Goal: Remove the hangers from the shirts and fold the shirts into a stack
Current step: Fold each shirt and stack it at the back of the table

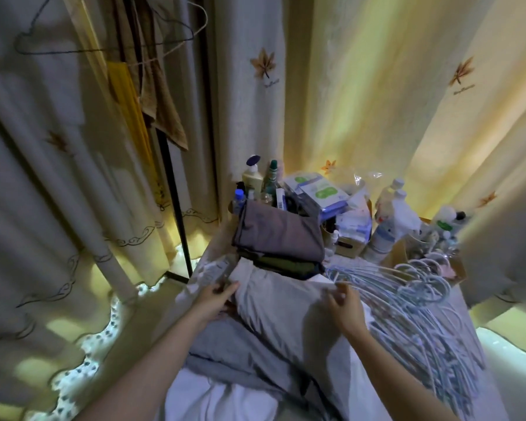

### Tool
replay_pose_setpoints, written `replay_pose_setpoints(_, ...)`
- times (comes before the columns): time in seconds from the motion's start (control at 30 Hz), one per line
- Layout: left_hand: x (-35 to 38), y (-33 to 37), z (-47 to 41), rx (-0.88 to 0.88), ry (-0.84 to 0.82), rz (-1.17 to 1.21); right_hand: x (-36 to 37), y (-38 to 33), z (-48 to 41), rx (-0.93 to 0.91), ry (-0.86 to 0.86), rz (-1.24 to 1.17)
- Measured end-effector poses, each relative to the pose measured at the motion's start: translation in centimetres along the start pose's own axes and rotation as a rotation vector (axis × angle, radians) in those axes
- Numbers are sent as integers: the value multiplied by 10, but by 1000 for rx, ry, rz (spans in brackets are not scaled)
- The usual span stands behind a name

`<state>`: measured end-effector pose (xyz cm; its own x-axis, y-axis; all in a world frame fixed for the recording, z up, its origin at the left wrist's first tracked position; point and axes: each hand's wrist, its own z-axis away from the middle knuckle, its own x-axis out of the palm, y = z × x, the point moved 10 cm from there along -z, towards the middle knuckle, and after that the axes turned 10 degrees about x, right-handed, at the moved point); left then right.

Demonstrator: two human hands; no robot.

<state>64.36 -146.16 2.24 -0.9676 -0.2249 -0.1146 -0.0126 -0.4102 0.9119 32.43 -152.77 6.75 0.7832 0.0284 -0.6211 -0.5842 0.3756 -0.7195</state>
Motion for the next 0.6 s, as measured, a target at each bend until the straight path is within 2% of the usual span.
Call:
replay_pose_setpoints(0.1, 0, 40, -10, 274, 46, -110, -17, 64, 2, 193, 151, -74)
replay_pose_setpoints(0.17, -20, 60, -12, 409, 169, -123, -6, 89, 13, 300, 96, -108)
replay_pose_setpoints(0.23, -41, 56, -18, 368, 227, -209, 17, 101, 24, 347, -37, -113)
replay_pose_setpoints(0.3, -55, 36, -23, 208, 202, -542, 31, 103, 32, 341, -115, -92)
replay_pose_setpoints(0.33, -62, 37, -20, 217, 233, -730, 33, 103, 33, 341, -118, -100)
replay_pose_setpoints(0.37, -60, 50, -16, 331, 287, -859, 33, 103, 35, 348, -113, -123)
replay_pose_setpoints(0.43, -27, 87, 0, 720, 290, -954, 33, 106, 38, 377, -123, -174)
replay_pose_setpoints(0.47, 0, 95, 6, 859, 194, -979, 35, 108, 40, 397, -151, -195)
replay_pose_setpoints(0.5, 30, 93, 9, 933, 31, -1016, 38, 109, 44, 418, -191, -223)
replay_pose_setpoints(0.53, 61, 79, 11, 944, -163, -1073, 42, 109, 48, 440, -244, -263)
replay_pose_setpoints(0.6, 106, 28, 13, 845, -509, -1245, 48, 101, 57, 449, -353, -350)
